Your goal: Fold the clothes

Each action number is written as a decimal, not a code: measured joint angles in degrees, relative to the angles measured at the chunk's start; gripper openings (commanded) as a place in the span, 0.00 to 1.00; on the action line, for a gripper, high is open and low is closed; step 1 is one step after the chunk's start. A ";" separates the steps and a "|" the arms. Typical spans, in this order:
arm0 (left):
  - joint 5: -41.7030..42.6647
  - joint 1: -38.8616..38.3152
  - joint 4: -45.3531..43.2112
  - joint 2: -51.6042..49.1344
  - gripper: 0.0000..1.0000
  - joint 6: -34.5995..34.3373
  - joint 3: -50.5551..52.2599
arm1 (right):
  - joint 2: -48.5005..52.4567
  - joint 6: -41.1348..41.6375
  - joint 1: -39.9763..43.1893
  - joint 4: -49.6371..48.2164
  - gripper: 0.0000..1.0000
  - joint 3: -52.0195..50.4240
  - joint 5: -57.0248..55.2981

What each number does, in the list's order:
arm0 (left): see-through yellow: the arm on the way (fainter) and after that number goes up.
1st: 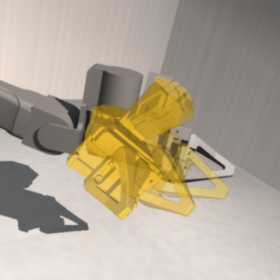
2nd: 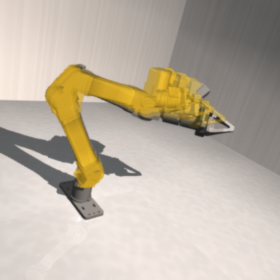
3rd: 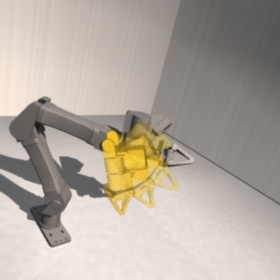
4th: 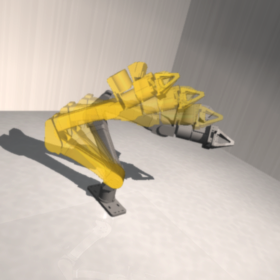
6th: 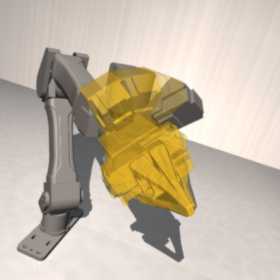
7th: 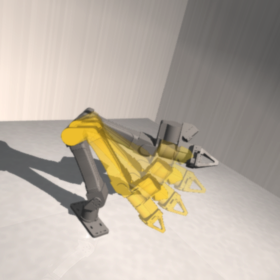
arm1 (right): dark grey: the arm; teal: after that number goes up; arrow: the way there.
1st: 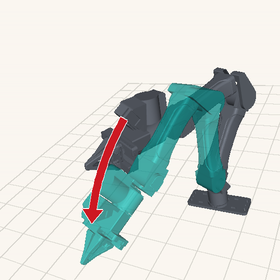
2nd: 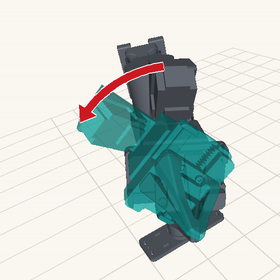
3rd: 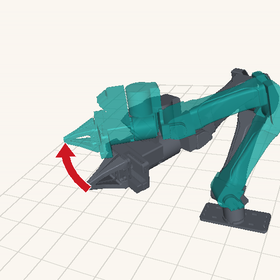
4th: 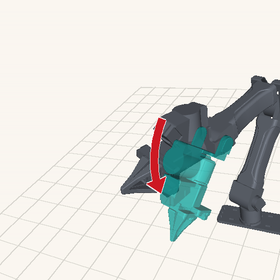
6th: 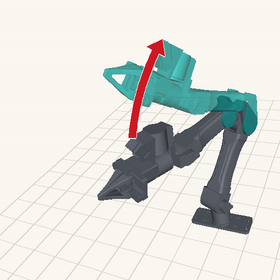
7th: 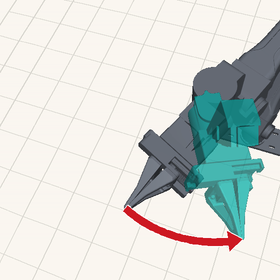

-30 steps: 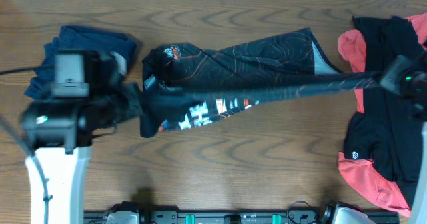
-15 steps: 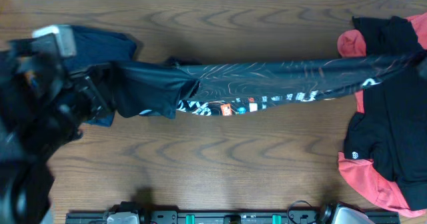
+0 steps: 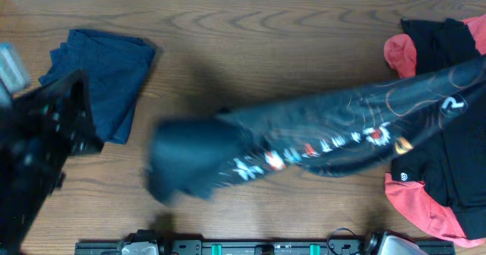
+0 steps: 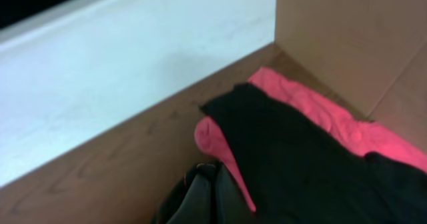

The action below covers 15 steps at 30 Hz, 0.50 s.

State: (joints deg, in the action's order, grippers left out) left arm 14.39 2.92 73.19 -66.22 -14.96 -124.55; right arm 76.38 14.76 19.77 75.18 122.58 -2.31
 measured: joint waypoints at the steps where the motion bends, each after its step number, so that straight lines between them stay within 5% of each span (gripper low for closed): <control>1: 0.11 0.00 -0.02 -1.07 0.06 0.00 0.04 | 1.03 -0.20 0.04 0.31 0.01 0.00 0.68; 7: 4.35 0.00 2.84 -13.05 0.06 -0.02 0.52 | 10.27 -1.84 0.04 3.52 0.01 -0.02 4.79; 15: 10.93 -2.99 19.04 -29.05 0.06 1.86 2.32 | 17.29 -3.08 0.04 6.51 0.01 -0.17 5.29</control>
State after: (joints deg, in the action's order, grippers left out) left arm 25.32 -0.08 92.23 -95.26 -13.10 -122.23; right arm 93.67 11.68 19.81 81.69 122.41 2.98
